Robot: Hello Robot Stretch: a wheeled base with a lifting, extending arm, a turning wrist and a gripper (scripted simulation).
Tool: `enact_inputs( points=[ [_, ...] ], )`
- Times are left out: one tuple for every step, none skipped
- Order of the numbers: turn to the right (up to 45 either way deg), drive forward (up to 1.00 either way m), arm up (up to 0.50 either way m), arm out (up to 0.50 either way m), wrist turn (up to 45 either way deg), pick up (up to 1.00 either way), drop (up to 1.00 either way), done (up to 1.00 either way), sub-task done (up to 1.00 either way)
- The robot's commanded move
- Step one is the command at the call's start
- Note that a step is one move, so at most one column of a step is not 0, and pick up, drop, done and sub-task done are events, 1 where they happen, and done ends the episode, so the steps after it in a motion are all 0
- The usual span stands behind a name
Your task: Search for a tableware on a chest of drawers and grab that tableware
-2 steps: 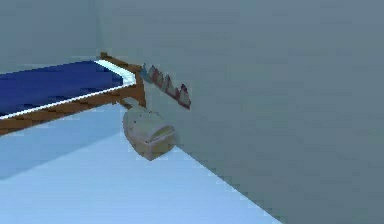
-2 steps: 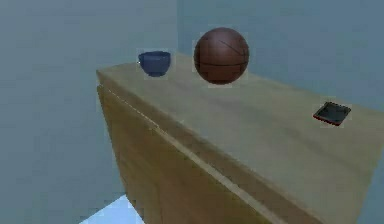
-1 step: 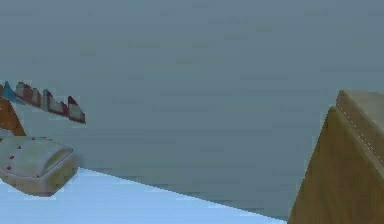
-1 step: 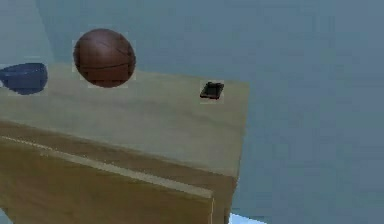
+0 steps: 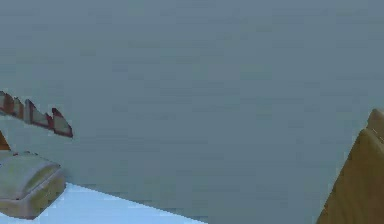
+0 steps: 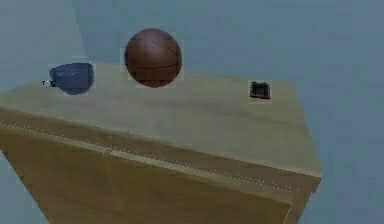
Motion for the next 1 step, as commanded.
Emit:
enact_inputs(
  points=[
    [45.0,0.0,0.0,0.0,0.0,0.0,0.0,0.0,0.0]
  ],
)
